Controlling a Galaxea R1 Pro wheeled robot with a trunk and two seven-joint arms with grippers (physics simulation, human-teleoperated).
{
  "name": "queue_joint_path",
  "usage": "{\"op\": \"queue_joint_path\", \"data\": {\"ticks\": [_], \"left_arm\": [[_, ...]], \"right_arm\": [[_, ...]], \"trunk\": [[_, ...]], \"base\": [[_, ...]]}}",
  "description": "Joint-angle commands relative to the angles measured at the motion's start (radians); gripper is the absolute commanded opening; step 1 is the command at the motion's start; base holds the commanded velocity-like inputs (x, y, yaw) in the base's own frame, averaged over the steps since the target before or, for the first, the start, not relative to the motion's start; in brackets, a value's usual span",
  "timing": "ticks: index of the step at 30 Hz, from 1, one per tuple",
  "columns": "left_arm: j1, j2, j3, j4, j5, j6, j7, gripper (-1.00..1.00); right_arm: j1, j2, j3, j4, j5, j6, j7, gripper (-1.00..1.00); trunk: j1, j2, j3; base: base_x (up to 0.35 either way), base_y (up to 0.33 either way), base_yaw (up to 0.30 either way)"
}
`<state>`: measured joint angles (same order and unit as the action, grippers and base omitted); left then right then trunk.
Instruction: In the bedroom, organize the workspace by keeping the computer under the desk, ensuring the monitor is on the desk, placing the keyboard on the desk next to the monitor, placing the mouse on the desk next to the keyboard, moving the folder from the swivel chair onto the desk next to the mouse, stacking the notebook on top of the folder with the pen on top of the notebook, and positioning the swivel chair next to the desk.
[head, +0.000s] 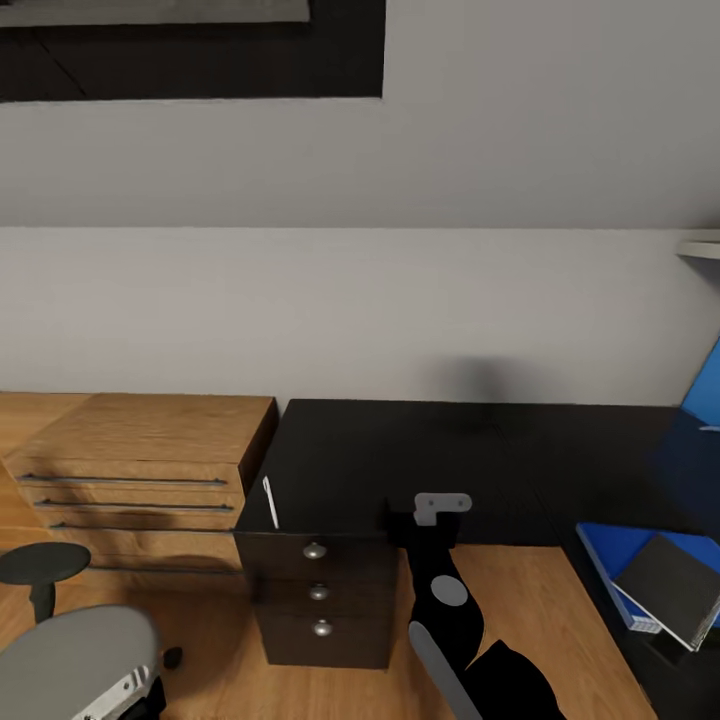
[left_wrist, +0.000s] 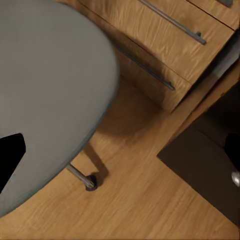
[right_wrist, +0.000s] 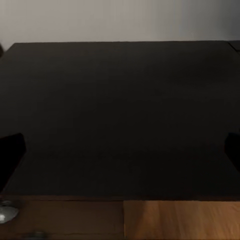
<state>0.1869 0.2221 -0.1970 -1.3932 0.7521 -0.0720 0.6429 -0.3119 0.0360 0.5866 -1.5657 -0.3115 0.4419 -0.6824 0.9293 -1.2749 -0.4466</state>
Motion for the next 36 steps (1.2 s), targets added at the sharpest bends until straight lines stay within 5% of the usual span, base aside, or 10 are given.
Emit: {"op": "queue_joint_path", "data": {"ticks": [1, 8, 14, 18, 21, 25, 28, 33, 36], "left_arm": [[0.0, 0.005, 0.0, -0.001, 0.013, -0.007, -0.005, 1.0], [0.0, 0.014, 0.002, 0.0, 0.019, -0.006, -0.015, 1.0], [0.0, 0.003, -0.008, 0.035, 0.017, -0.007, -0.015, 1.0], [0.0, 0.004, 0.005, -0.03, 0.028, 0.026, -0.014, 1.0], [-0.001, 0.004, 0.027, -0.126, 0.047, 0.125, -0.011, 1.0], [-0.008, 0.002, 0.076, -0.2, 0.061, 0.311, -0.007, 1.0], [-0.082, 0.0, 0.106, -0.216, 0.087, 0.455, -0.004, 1.0], [-0.222, -0.001, 0.118, -0.196, 0.153, 0.619, -0.003, 1.0], [-0.251, -0.002, 0.14, -0.179, 0.164, 0.676, -0.003, 1.0]], "right_arm": [[-0.001, 0.001, 0.002, -0.001, -0.007, 0.003, -0.007, 1.0], [-0.001, 0.002, 0.01, -0.002, -0.009, -0.009, -0.005, 1.0], [-0.001, 0.004, 0.057, 0.028, -0.007, -0.015, -0.003, 1.0], [-0.024, 0.052, 0.053, 0.121, -0.005, -0.009, 0.0, 1.0], [-0.113, 0.071, 0.009, 0.222, -0.008, -0.002, 0.003, 1.0], [-0.312, 0.105, -0.041, 0.511, -0.025, 0.003, 0.038, 1.0], [-0.465, 0.132, -0.059, 0.768, -0.073, -0.002, 0.138, 1.0], [-0.536, 0.138, -0.067, 0.88, -0.108, -0.004, 0.216, 1.0], [-0.544, 0.138, -0.072, 0.92, -0.122, -0.005, 0.227, 1.0]], "trunk": [[-0.004, 0.007, 0.002], [-0.031, 0.056, 0.024], [-0.054, 0.098, 0.043], [-0.069, 0.126, 0.055], [-0.081, 0.147, 0.064], [-0.096, 0.175, 0.077], [-0.107, 0.196, 0.086], [-0.123, 0.224, 0.099], [-0.123, 0.224, 0.099]], "base": [[0.0, 0.0, 0.257], [0.0, 0.0, 0.069], [0.0, 0.0, 0.002], [0.0, 0.0, 0.0], [0.0, 0.0, 0.0], [0.0, 0.0, 0.0], [0.0, 0.0, 0.0], [0.0, 0.0, 0.0], [0.0, 0.0, 0.0]]}}
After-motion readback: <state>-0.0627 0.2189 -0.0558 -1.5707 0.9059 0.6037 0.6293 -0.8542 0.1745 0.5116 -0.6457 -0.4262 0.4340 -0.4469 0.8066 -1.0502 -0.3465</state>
